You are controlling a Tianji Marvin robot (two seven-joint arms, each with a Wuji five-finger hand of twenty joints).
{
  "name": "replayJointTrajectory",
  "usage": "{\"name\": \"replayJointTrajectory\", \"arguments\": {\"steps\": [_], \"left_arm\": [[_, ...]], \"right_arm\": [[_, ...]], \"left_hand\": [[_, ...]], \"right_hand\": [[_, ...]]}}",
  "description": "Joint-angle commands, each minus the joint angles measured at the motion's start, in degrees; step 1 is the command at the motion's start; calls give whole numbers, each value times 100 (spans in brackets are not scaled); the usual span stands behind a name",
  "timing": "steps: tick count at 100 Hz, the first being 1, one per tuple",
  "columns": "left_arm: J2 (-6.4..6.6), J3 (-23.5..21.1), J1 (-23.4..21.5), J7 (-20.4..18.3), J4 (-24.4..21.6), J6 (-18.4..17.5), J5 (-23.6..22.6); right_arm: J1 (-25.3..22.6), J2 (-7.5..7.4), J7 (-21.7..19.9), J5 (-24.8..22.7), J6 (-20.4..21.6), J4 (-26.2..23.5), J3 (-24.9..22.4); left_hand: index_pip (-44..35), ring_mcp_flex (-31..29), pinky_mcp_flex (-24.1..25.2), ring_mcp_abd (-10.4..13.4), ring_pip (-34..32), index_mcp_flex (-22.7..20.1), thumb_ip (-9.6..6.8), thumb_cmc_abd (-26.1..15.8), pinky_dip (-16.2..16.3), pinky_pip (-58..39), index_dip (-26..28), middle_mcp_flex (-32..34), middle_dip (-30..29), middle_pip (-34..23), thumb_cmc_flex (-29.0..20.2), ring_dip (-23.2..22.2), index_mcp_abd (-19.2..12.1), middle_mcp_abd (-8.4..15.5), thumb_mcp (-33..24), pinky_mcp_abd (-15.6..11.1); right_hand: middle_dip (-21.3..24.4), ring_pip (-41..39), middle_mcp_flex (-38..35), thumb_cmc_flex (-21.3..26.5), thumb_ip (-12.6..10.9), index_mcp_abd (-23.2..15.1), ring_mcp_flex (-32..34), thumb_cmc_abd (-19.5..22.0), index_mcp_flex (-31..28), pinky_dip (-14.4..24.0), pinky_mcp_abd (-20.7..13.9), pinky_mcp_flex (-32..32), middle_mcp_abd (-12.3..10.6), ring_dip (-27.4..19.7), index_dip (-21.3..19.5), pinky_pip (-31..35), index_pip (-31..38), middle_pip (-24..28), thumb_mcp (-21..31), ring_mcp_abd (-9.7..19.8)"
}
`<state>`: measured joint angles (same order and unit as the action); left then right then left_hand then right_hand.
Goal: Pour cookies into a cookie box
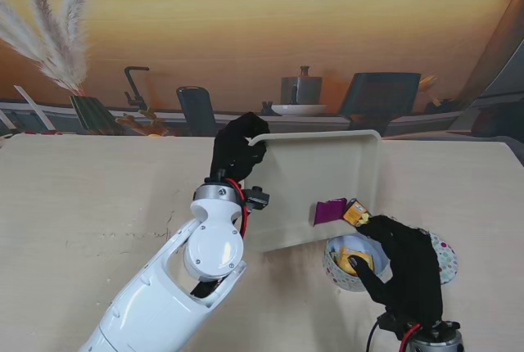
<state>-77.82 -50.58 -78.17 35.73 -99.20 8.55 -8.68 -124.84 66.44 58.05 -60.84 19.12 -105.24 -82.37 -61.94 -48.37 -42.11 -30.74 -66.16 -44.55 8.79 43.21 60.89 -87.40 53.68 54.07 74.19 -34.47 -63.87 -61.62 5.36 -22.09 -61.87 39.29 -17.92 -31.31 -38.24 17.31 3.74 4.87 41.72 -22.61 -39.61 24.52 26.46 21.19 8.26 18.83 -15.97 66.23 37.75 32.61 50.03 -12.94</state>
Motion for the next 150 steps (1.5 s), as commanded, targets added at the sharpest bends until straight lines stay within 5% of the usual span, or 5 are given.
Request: {"name": "replayJointTrajectory", "arguments": {"steps": [1,49,124,150], "left_arm": [[-43,4,-33,-72,-159,-61,-38],[91,78,-25,-410,-101,0,-400],[-15,100,-29,-50,-121,-229,-336],[106,110,-39,-303,-133,-191,-634]], "right_arm": [[-15,23,-70,6,5,-19,19],[-13,23,-83,13,-1,-14,25],[2,35,-105,59,15,-4,26],[17,36,-142,79,21,4,28]], "left_hand": [[-230,-580,-130,331,-963,-148,-411,-634,-74,-128,-6,604,246,-900,-343,-94,-205,590,-747,70],[-239,-583,-141,338,-974,-142,-426,-647,-95,-138,-7,606,239,-905,-330,-87,-219,608,-749,70],[-245,-593,-168,355,-990,-153,-437,-629,-136,-156,-21,612,223,-912,-320,-77,-217,592,-772,70],[-258,-624,-214,391,-1002,-149,-456,-635,-156,-165,-21,622,217,-924,-284,-66,-253,632,-806,70]], "right_hand": [[15,38,-73,-150,5,-45,-68,-28,-30,45,102,-66,16,33,2,-7,-108,-72,107,-185],[14,38,-60,-155,7,-44,-75,-24,-28,31,94,-67,22,34,2,-13,-108,-68,101,-185],[11,41,-34,-145,4,-32,-101,-10,-23,5,88,-66,29,35,6,-21,-114,-60,96,-183],[10,34,-36,-148,4,-29,-105,4,-26,-7,90,-63,40,39,8,-19,-115,-55,94,-186]]}}
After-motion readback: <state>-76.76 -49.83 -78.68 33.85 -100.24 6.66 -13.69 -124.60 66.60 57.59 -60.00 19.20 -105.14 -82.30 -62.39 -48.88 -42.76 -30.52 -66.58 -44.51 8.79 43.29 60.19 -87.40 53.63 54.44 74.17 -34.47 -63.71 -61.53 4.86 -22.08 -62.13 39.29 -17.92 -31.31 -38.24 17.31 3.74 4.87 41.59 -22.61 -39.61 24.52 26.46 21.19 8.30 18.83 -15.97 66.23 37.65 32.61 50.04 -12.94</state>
